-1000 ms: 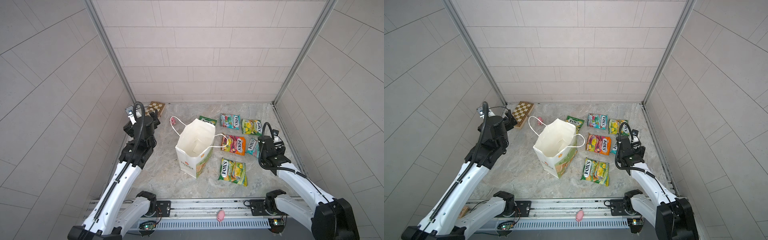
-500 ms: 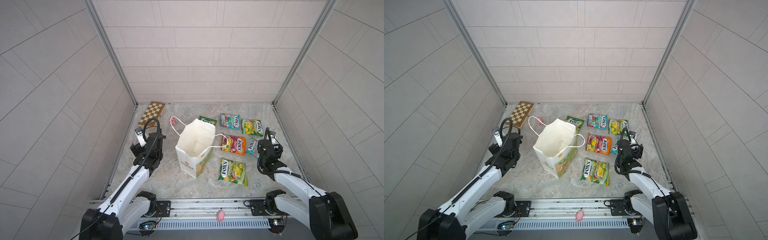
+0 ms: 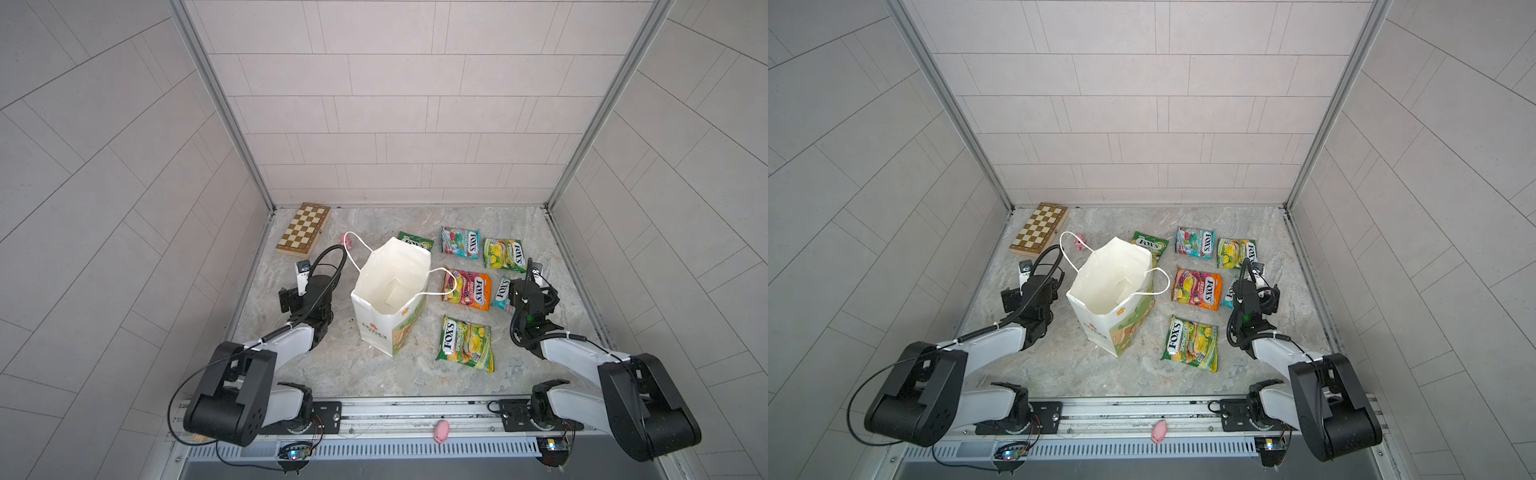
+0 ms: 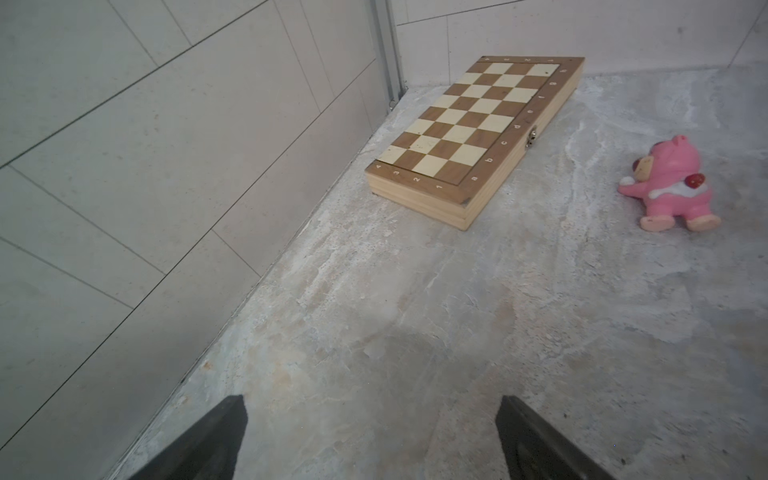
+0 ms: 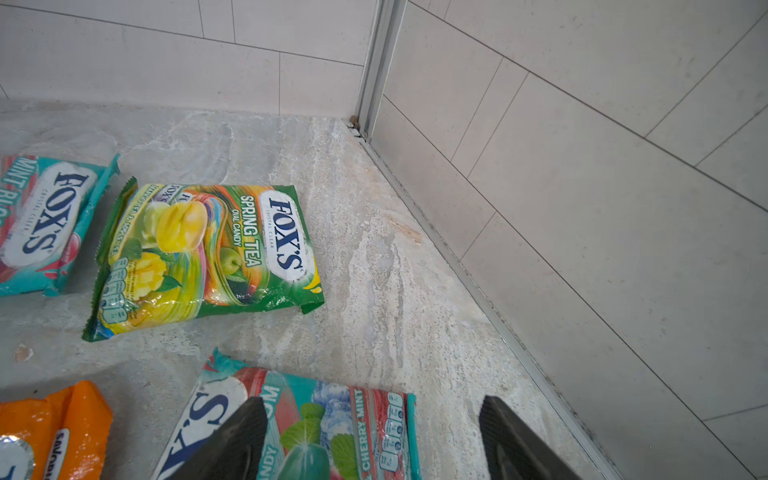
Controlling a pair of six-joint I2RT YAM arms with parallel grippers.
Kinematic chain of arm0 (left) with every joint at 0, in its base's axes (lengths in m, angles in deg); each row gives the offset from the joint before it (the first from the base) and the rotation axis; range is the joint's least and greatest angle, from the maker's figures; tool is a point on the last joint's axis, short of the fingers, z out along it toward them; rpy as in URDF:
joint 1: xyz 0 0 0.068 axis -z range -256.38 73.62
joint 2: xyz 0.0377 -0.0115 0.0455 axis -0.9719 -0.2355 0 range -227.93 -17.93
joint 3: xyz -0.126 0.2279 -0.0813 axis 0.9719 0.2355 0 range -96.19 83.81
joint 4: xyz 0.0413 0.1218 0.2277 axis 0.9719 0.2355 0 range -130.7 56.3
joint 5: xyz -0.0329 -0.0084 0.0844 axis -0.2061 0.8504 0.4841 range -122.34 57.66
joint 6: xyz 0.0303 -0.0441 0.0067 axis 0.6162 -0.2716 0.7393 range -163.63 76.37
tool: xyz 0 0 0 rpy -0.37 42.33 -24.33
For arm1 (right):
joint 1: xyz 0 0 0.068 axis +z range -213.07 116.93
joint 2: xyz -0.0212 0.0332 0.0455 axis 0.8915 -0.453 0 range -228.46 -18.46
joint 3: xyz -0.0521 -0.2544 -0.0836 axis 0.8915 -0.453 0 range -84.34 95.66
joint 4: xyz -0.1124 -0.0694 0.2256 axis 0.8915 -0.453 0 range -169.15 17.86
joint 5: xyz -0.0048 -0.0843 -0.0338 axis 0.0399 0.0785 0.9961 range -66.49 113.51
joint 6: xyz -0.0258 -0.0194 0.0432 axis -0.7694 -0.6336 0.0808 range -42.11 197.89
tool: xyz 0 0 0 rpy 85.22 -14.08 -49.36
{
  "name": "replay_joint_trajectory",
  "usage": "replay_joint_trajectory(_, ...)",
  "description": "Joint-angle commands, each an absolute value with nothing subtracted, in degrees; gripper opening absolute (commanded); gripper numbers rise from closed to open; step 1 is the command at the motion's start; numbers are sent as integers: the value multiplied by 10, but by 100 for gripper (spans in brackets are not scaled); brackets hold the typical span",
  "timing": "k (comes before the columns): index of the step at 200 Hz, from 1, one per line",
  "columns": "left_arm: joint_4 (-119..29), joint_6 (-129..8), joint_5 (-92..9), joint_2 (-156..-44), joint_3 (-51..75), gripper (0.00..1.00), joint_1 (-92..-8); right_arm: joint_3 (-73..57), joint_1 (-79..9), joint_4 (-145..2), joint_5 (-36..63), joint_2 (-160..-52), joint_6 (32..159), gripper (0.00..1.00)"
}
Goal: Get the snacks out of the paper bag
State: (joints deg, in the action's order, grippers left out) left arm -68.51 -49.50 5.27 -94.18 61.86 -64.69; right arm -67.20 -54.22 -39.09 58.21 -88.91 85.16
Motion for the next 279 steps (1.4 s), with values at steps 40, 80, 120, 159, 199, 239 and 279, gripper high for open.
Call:
replay_joint_trajectory(40,-869,-396,-111,-965,642,100,-680,-676,-555,-221,484,-961,798,83)
replay_joint_trajectory(80,-1089,-442,-151,-1054,713,100,-714,-708,-559,-107,483,-1003,796,84)
replay_joint_trajectory(120,-1016,-452,-142,-1069,674,100,-719,-707,-566,-8,472,-1101,795,86)
replay_joint_trajectory(159,-941,-463,-144,-1086,618,100,-728,-651,-582,-142,468,-1087,816,98)
replay_joint_trajectory(199,-948,-457,-145,-1088,618,100,-728,-651,-582,-130,467,-1092,812,99)
replay_joint_trajectory(239,-966,-463,-129,-1088,627,100,-728,-651,-582,-130,466,-1091,812,99)
replay_joint_trajectory(279,-961,-463,-130,-1088,623,100,-728,-651,-582,-129,466,-1092,812,99)
